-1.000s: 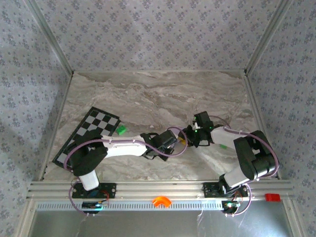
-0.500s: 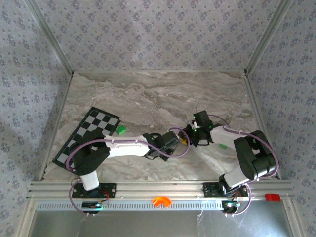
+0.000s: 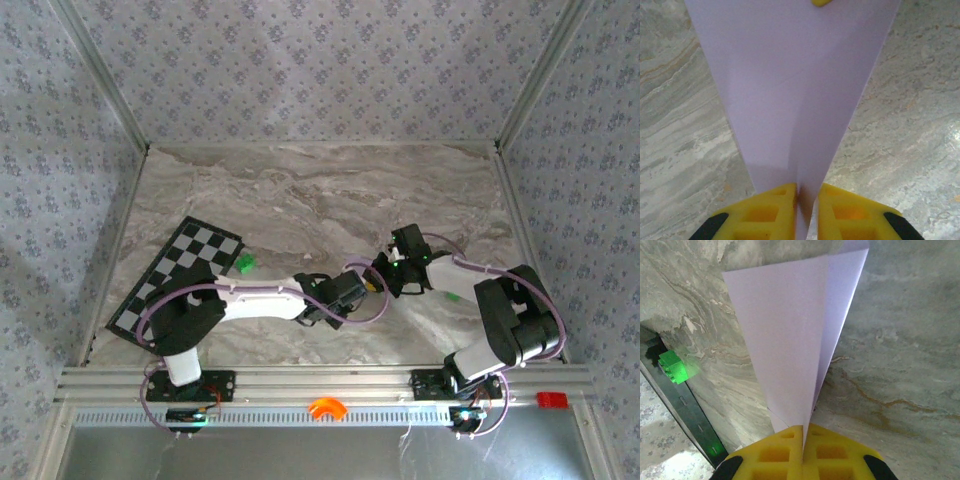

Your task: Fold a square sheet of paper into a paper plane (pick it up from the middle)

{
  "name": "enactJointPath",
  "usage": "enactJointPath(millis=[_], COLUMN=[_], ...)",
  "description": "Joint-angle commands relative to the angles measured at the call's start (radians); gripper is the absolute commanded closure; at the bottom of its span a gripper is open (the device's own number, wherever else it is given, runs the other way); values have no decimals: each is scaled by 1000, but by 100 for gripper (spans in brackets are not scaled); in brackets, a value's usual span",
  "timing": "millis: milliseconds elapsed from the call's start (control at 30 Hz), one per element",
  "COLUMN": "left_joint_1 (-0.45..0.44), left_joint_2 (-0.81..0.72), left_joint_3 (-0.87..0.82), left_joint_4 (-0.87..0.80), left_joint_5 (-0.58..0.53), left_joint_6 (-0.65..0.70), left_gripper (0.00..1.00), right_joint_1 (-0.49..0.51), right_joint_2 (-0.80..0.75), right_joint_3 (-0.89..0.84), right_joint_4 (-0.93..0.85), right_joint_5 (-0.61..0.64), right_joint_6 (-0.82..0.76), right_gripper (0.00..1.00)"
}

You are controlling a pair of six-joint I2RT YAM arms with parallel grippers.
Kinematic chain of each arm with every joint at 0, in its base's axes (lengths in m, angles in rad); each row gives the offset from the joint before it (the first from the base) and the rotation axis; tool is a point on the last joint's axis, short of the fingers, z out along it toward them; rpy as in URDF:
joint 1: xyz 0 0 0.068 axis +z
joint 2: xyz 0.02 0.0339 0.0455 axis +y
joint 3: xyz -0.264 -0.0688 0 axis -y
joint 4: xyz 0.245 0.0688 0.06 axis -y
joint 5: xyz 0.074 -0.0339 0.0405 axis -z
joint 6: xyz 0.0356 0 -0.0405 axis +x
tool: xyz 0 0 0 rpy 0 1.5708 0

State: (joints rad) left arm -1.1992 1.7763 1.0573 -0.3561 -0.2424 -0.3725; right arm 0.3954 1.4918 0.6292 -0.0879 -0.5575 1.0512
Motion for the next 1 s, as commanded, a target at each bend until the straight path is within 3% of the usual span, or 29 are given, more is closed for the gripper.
enactJointPath(millis=[0, 367, 667, 967], left_joint_1=[-17, -49, -53, -54], left_joint_2=[21, 34, 38, 41], left_joint_3=[36, 51, 52, 53], left_joint_4=[-52, -75, -79, -84], left_joint_5=[-60, -163, -179, -189], left_joint_6=[23, 29, 30, 29], left_gripper=[82, 82, 92, 96], right_joint_1=[5, 7, 7, 7], right_joint_2=[-22, -27, -27, -28], right_joint_3=[13, 10, 13, 12], right_joint_4=[-4, 8, 7, 9], right_joint_5=[-26, -31, -31, -28], right_joint_6=[18, 26, 25, 26], right_gripper=[100, 100, 100, 100])
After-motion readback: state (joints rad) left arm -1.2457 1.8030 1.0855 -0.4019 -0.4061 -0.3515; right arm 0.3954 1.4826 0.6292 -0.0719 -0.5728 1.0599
